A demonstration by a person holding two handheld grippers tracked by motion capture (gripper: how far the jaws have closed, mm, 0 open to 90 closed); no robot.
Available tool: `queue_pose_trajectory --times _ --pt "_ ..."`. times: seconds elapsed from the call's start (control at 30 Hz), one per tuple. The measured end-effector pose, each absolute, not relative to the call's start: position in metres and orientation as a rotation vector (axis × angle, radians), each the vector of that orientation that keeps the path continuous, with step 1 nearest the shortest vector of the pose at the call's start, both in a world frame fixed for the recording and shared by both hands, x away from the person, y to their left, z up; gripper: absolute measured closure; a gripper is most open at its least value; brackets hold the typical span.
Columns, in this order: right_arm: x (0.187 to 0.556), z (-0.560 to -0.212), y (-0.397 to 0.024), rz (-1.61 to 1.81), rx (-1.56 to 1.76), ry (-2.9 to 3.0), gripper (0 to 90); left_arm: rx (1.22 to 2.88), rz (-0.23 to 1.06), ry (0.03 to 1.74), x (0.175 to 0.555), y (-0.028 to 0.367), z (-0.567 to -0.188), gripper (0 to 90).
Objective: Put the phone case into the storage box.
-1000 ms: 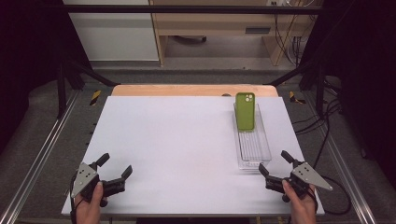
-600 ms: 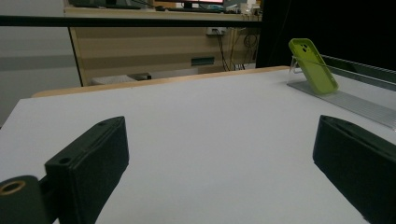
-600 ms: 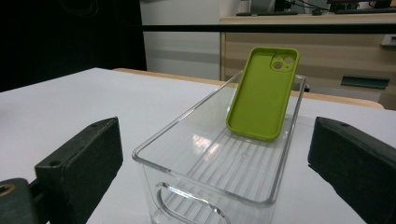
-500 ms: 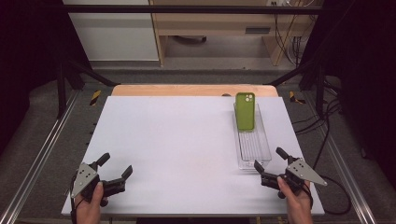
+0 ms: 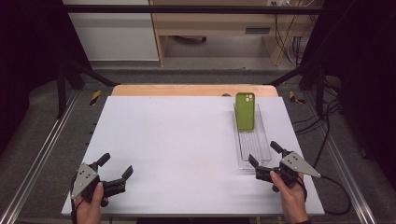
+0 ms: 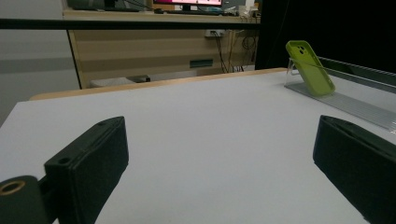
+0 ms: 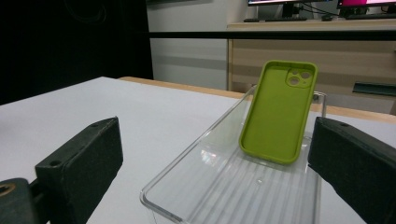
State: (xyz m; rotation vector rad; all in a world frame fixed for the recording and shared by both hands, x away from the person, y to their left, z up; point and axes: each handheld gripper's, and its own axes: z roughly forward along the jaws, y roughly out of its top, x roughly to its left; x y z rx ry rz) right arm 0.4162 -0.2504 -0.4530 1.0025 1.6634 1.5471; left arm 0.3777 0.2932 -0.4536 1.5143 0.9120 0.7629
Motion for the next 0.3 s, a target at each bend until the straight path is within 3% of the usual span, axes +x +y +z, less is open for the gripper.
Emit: queue_pose_trajectory --times 0.3 --pt "0.4166 -0.4602 -0.2505 1.507 1.035 1.701 3.3 1.514 0.768 0.878 0.3729 0.287 -0.4521 2.6"
